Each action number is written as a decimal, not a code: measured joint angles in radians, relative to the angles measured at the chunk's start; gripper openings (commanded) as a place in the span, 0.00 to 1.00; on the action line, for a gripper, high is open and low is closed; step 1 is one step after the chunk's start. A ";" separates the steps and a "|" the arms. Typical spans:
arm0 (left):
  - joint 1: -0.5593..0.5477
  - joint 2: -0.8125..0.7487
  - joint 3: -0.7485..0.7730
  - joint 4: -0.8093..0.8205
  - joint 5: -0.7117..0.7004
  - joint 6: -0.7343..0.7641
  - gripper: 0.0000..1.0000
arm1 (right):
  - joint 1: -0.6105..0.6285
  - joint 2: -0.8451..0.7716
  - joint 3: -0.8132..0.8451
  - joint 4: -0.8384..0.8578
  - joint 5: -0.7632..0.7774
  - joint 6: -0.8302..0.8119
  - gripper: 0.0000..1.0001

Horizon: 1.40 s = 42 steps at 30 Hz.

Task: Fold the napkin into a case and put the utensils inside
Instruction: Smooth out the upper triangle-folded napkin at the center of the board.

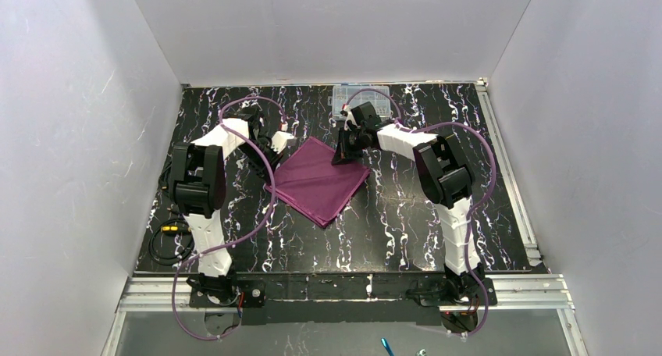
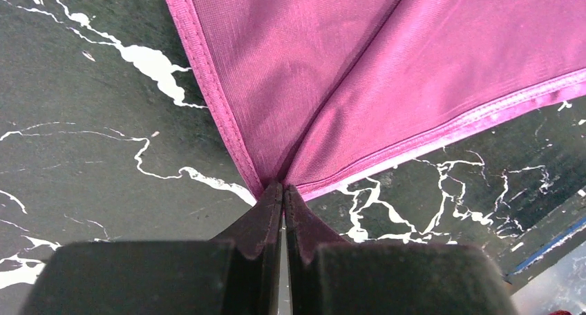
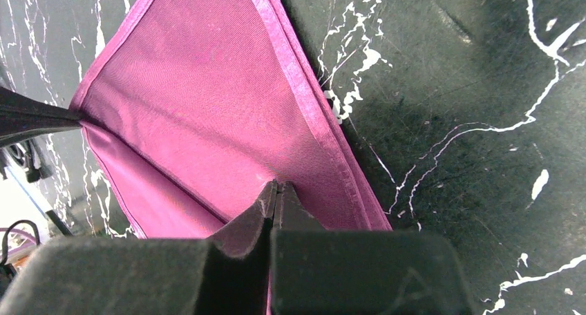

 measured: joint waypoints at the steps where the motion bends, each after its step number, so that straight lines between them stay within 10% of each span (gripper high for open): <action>1: -0.001 -0.002 0.001 -0.008 0.003 0.001 0.00 | 0.000 0.000 0.000 0.000 0.000 -0.001 0.01; 31: -0.003 -0.053 -0.054 0.000 -0.021 0.040 0.00 | -0.006 -0.008 -0.003 0.001 -0.068 -0.019 0.12; 42: -0.003 -0.052 -0.054 0.025 -0.024 0.017 0.00 | -0.057 -0.277 -0.231 0.095 -0.233 0.007 0.10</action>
